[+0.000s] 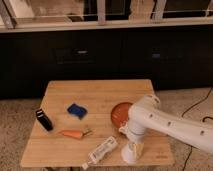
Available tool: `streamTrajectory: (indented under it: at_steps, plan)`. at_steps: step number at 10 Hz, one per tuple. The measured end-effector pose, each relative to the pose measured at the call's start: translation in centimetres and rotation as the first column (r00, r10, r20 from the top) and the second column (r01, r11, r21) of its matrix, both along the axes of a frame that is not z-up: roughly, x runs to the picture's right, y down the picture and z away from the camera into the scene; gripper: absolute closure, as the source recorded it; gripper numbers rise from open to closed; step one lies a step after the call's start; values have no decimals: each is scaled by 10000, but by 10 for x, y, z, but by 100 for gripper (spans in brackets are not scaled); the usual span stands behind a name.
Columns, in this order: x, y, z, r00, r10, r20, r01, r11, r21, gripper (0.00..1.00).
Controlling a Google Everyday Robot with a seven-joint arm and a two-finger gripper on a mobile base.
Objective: Place the ceramic cup over the eraser
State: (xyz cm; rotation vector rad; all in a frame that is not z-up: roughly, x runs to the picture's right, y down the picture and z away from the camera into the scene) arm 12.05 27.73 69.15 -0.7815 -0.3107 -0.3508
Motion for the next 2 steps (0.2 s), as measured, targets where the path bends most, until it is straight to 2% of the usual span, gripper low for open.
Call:
streamTrajectory:
  at_steps: [2]
  plan:
    - [14,9,2,9999,116,-9,-116,9999,47,20]
